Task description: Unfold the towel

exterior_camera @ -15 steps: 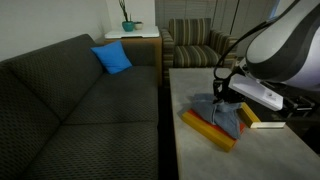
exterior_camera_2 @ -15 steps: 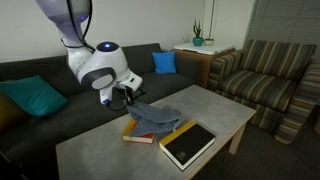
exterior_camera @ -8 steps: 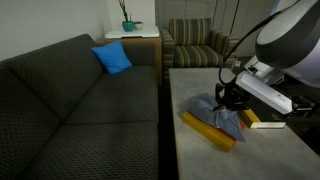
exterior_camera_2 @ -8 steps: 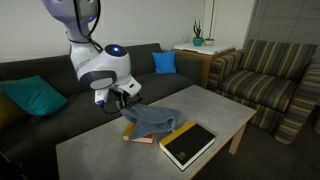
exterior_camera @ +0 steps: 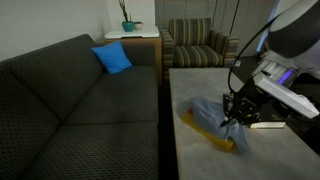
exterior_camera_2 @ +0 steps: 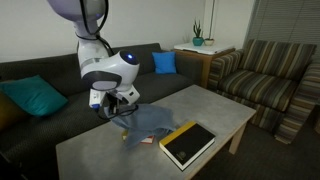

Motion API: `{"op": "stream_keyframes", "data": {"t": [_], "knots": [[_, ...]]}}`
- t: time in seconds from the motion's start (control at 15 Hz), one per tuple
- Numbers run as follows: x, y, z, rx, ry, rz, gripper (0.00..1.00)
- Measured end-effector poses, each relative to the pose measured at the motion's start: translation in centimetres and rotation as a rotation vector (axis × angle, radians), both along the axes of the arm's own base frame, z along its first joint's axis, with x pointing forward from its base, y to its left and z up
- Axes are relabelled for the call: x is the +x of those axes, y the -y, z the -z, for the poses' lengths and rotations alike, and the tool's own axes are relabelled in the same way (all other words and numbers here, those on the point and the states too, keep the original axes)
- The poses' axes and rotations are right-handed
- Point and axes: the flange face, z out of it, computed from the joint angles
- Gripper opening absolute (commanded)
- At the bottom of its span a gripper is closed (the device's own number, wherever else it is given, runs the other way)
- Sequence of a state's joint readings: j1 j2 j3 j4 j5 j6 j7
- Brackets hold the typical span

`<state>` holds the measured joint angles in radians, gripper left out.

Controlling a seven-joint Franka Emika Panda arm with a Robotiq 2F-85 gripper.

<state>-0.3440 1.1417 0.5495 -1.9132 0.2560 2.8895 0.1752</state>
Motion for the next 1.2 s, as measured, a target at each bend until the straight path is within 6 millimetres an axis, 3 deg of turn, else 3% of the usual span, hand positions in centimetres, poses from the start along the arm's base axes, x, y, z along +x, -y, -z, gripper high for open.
{"op": "stream_keyframes", "data": {"t": [0.33, 0.6, 0.67, 0.8, 1.2], "knots": [[-4.0, 0.6, 4.6, -0.009, -0.160, -0.054, 0.01], [-6.2, 0.1, 6.3, 0.032, -0.248, -0.078, 0.01], [-6.6, 0.2, 6.7, 0.037, -0.264, -0.077, 0.29], [-7.3, 0.6, 7.3, 0.036, -0.294, -0.074, 0.36], [-7.5, 0.5, 7.7, 0.001, -0.285, -0.118, 0.79]]}}
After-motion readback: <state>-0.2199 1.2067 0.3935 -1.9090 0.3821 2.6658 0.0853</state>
